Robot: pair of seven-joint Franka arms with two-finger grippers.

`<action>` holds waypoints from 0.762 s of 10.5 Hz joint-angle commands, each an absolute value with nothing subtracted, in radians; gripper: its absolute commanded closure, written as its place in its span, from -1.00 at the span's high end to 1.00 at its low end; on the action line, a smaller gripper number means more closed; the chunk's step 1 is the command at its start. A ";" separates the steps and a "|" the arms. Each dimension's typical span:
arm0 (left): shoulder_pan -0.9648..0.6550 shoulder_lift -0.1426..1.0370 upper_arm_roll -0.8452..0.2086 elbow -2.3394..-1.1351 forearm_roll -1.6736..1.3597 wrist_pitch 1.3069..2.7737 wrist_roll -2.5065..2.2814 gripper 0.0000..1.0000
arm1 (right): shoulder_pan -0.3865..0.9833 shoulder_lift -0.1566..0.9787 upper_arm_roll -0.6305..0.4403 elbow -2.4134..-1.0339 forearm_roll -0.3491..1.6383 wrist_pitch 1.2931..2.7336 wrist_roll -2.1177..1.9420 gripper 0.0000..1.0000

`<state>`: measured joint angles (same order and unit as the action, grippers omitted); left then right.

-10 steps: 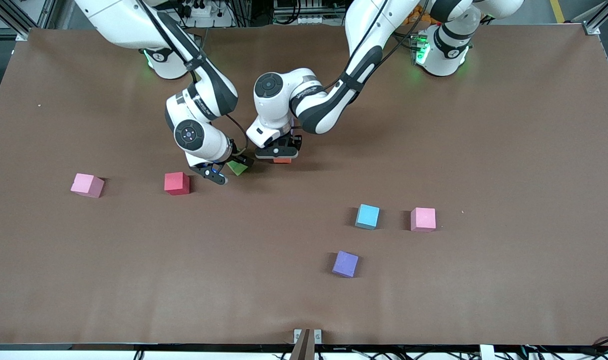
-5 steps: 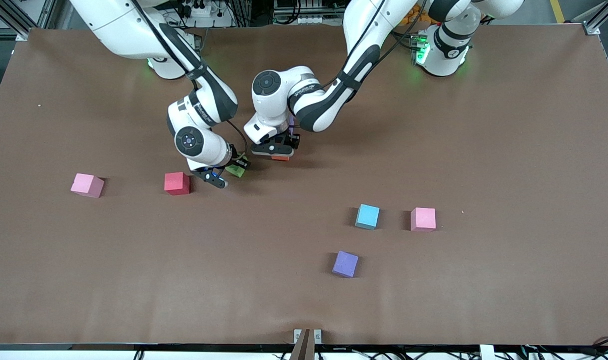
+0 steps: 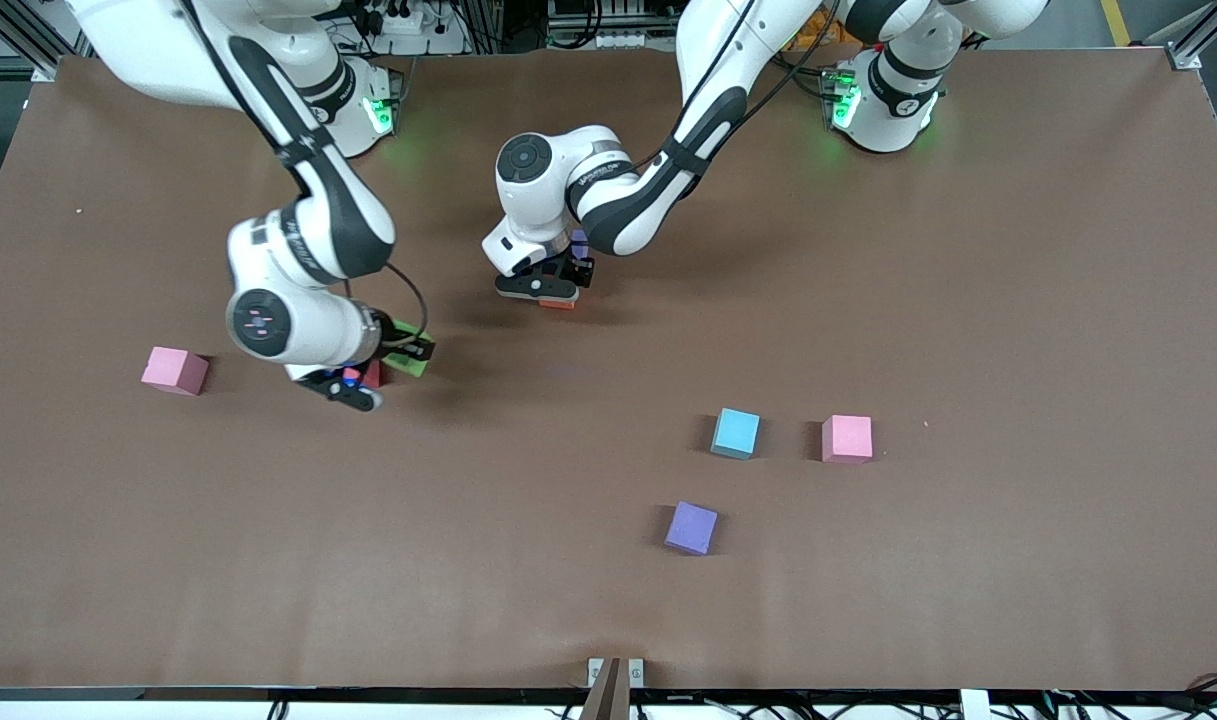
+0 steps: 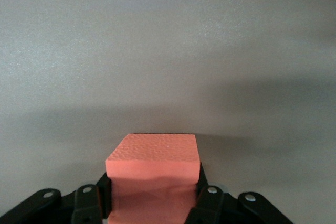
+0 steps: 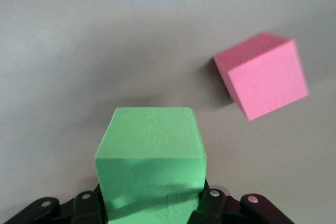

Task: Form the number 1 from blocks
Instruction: 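Lift the green cube with the right gripper while the left gripper holds orange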

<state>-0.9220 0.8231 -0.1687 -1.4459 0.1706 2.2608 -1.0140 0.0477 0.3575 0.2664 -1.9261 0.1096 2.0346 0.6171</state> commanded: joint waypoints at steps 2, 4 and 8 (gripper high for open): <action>-0.925 0.824 -0.163 -1.430 0.158 2.241 -0.992 -1.00 | 0.057 0.354 0.239 -1.839 0.089 2.008 0.519 -1.00; -0.923 0.824 -0.163 -1.436 0.161 2.229 -0.989 -1.00 | 0.058 0.354 0.238 -1.812 0.090 1.984 0.520 -1.00; -0.919 0.819 -0.163 -1.440 0.161 2.210 -0.977 -1.00 | 0.061 0.357 0.241 -1.799 0.103 1.983 0.522 -1.00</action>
<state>-0.9174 0.8230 -0.1660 -1.4450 0.1706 2.2320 -1.0019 0.0549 0.3509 0.2439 -1.8255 0.1016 2.0017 0.5293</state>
